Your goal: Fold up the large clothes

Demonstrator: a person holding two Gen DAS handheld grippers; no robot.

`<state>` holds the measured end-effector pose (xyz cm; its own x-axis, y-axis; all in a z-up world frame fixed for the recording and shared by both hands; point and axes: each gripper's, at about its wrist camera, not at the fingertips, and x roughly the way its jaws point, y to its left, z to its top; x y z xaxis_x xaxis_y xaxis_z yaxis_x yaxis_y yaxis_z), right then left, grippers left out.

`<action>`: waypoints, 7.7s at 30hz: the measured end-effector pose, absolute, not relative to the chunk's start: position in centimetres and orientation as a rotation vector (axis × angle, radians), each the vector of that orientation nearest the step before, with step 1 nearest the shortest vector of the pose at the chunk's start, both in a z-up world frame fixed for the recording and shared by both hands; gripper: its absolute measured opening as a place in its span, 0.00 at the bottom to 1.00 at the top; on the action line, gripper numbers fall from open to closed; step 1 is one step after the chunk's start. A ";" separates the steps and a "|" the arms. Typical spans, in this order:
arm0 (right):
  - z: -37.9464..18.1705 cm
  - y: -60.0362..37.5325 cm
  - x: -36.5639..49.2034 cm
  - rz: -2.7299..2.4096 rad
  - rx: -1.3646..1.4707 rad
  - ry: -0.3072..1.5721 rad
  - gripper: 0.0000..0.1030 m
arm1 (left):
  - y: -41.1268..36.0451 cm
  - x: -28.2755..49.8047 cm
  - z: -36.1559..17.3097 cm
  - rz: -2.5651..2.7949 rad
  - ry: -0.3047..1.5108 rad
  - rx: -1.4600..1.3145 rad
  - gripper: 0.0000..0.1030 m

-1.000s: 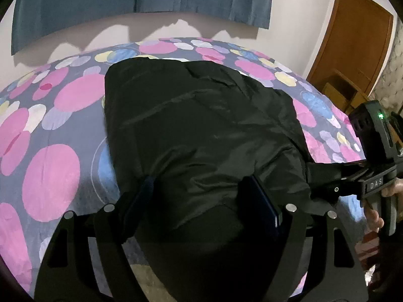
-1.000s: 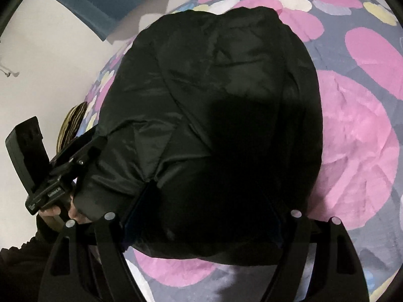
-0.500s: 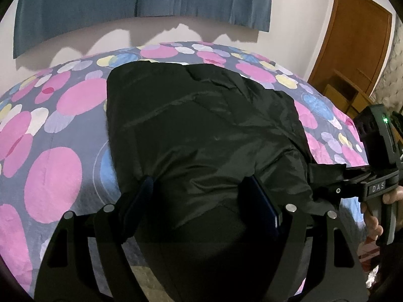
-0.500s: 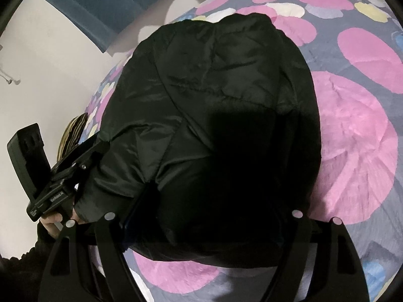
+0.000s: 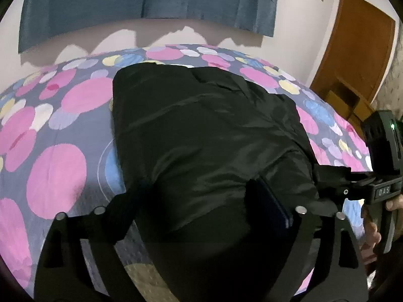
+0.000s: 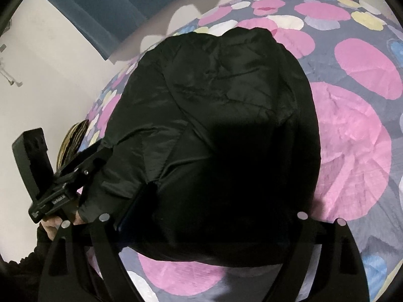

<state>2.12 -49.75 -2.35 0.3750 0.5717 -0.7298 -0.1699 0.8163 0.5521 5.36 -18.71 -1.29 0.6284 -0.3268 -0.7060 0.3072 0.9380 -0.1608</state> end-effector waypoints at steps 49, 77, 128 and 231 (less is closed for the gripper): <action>-5.4 -52.8 8.3 0.509 0.572 1.108 0.90 | -13.5 9.7 -4.9 -0.524 0.927 -0.377 0.98; -5.5 -50.4 9.1 0.496 0.474 1.097 0.85 | -13.3 11.1 -5.7 -0.545 0.990 -0.419 0.98; -6.8 -31.1 16.2 0.724 0.560 1.101 0.78 | 1.0 10.7 -4.3 -0.348 0.972 -0.461 0.98; -5.9 -31.2 12.5 0.780 0.490 1.097 0.72 | -6.1 7.5 -0.3 -0.321 0.810 -0.232 0.91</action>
